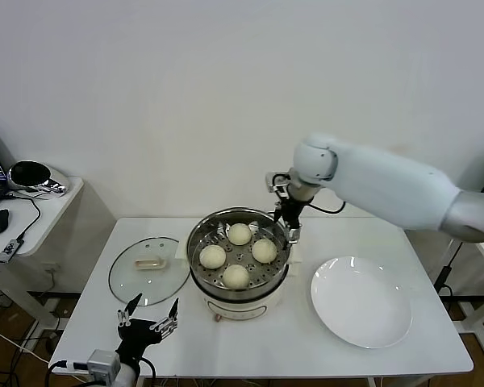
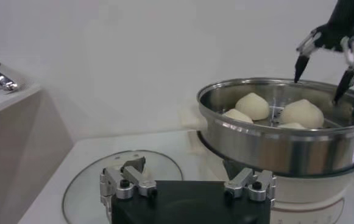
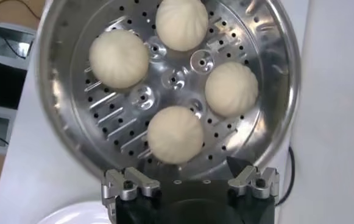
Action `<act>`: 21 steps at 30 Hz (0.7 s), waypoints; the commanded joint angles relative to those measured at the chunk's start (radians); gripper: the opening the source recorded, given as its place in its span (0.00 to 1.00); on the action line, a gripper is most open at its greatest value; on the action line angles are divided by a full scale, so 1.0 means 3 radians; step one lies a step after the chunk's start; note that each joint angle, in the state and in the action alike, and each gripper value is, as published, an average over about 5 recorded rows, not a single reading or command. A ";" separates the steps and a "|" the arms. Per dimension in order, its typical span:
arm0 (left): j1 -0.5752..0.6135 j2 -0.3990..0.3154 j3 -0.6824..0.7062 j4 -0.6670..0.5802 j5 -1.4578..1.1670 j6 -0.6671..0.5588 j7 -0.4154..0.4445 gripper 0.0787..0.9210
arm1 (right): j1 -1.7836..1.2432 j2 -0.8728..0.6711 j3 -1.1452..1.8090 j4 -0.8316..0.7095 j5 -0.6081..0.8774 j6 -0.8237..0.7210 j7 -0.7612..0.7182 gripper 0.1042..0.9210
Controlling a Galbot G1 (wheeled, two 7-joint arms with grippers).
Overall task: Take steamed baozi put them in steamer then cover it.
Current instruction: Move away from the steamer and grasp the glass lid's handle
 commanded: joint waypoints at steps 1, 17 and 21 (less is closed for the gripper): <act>-0.0004 -0.0003 -0.0012 0.0011 0.0018 -0.0128 0.0027 0.88 | -0.0006 -0.1147 0.0389 0.0922 0.0486 -0.0031 0.0449 0.88; -0.0117 0.0079 0.0042 0.0274 -0.0430 -0.0563 -0.0541 0.88 | -0.3180 -0.2526 0.3704 0.1748 0.1390 0.0637 0.2587 0.88; -0.0091 0.0117 0.0061 0.0235 -0.0277 -0.0574 -0.0519 0.88 | -0.4624 -0.2125 0.5175 0.1803 0.1341 0.0681 0.2949 0.88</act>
